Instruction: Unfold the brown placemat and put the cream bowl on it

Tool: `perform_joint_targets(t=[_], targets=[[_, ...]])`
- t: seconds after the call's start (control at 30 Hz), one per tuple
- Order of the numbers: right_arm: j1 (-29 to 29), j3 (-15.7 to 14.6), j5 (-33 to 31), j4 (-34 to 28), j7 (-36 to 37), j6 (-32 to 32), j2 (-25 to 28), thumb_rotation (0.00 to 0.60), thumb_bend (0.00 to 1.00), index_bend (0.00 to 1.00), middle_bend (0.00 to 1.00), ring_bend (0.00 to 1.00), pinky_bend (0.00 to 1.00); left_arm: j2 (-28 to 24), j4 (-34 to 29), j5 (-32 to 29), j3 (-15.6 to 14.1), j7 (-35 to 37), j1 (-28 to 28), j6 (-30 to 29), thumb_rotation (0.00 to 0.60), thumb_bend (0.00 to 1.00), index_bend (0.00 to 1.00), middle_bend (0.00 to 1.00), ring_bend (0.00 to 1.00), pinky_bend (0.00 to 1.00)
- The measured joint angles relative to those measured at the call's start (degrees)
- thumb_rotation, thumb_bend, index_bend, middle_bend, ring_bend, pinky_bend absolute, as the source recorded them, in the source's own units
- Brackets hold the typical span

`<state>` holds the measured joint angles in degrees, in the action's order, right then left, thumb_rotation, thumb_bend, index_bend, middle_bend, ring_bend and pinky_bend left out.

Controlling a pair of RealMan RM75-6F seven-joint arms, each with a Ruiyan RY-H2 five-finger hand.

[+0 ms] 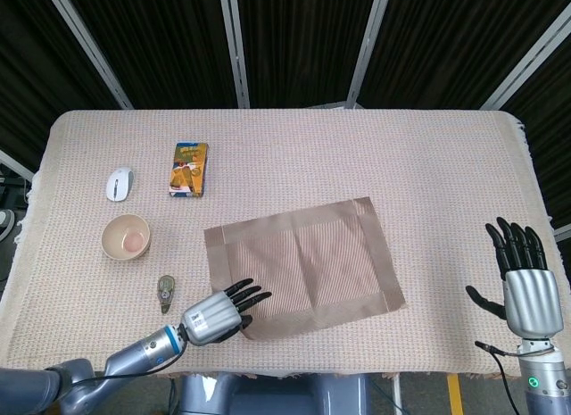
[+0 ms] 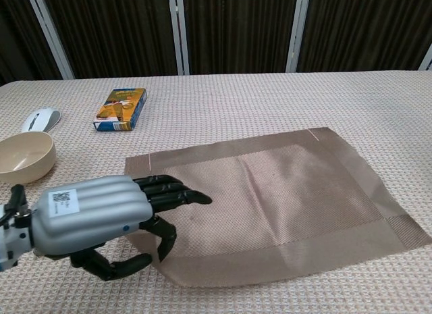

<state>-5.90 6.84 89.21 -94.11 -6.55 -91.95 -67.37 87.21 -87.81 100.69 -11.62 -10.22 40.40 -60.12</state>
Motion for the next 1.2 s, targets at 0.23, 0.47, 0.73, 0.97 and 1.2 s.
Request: perform_joint_targets(t=[0.23, 0.47, 0.73, 0.97, 1.2], targets=[[0.1, -0.1, 0.6, -0.2, 0.0, -0.2, 0.1, 0.600, 0.00, 0.00, 0.00, 0.00, 0.00, -5.5, -1.5, 2.3, -2.5, -2.5, -2.0, -2.2, 0.600, 0.51, 0.71, 0.00, 0.00, 0.00], [0.2, -0.2, 1.0, -0.6, -0.1, -0.4, 0.1, 0.600, 0.00, 0.00, 0.00, 0.00, 0.00, -6.9, -0.9, 3.1, -3.2, -2.5, -4.0, -4.3, 0.600, 0.51, 0.71, 0.00, 0.00, 0.00], [0.2, -0.3, 1.4, -0.9, -0.1, -0.4, 0.1, 0.600, 0.00, 0.00, 0.00, 0.00, 0.00, -6.6, -0.6, 4.4, -3.7, -1.6, -5.2, -4.5, 0.600, 0.51, 0.70, 0.00, 0.00, 0.00], [0.4, -0.3, 1.7, -1.1, 0.4, -0.7, 0.5, 0.600, 0.00, 0.00, 0.00, 0.00, 0.00, -8.0, -1.2, 4.7, -4.1, -4.6, -6.3, -4.2, 0.600, 0.51, 0.70, 0.00, 0.00, 0.00], [0.5, -0.4, 2.1, -1.4, 0.5, -0.9, 0.6, 0.600, 0.00, 0.00, 0.00, 0.00, 0.00, -10.0, -2.1, 4.8, -4.0, -6.3, -7.4, -4.3, 0.600, 0.51, 0.70, 0.00, 0.00, 0.00]])
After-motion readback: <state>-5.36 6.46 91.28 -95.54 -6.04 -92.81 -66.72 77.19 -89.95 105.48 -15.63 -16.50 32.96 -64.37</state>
